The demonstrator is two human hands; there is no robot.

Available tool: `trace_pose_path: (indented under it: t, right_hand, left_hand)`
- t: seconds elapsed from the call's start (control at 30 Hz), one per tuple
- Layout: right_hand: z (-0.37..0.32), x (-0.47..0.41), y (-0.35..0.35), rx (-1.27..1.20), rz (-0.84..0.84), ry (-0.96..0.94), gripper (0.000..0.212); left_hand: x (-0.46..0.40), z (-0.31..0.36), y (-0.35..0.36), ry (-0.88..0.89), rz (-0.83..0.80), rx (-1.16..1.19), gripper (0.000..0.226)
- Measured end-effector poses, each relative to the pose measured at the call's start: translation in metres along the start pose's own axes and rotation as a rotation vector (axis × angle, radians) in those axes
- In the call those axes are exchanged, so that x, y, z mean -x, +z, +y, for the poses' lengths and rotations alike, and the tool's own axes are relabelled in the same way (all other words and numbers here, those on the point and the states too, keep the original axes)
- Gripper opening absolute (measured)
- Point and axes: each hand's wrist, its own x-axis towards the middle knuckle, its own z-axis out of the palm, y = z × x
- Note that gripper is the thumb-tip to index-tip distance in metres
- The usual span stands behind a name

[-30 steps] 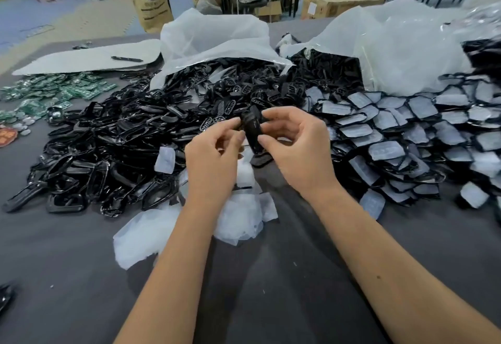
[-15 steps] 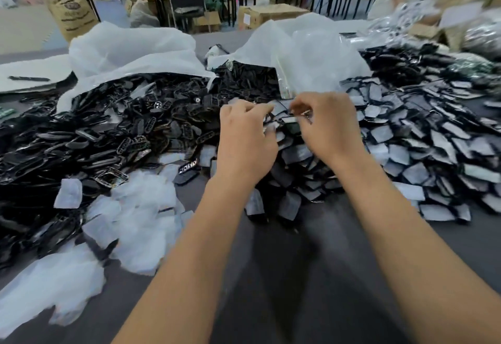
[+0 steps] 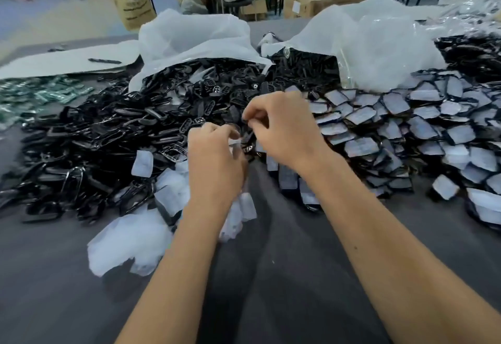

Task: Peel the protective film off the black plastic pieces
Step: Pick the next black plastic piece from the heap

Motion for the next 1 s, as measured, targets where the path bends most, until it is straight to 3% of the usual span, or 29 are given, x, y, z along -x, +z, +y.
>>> trace_pose_path:
  t: [0.2, 0.4, 0.63, 0.73, 0.83, 1.0]
  right_hand:
    - [-0.034, -0.011, 0.059, 0.099, -0.261, -0.003, 0.030]
    - [-0.033, -0.013, 0.081, 0.175, -0.377, 0.102, 0.019]
    - [-0.025, -0.010, 0.074, -0.026, -0.287, 0.136, 0.010]
    - [-0.021, -0.006, 0.074, -0.074, -0.193, 0.154, 0.010]
    - [-0.018, 0.000, 0.073, -0.100, -0.157, 0.158, 0.008]
    - [-0.016, -0.002, 0.074, -0.031, -0.302, 0.225, 0.053]
  left_hand:
    - [0.006, -0.047, -0.017, -0.096, -0.014, -0.216, 0.040]
    - [0.001, -0.057, -0.016, -0.165, 0.064, -0.162, 0.018]
    - [0.000, -0.057, -0.027, -0.135, 0.378, 0.119, 0.006]
    - [-0.001, -0.058, -0.026, -0.192, 0.402, 0.235, 0.021]
    - [0.000, -0.060, -0.023, -0.257, 0.418, 0.280, 0.007]
    - [0.002, -0.063, -0.025, -0.304, 0.302, 0.215, 0.015]
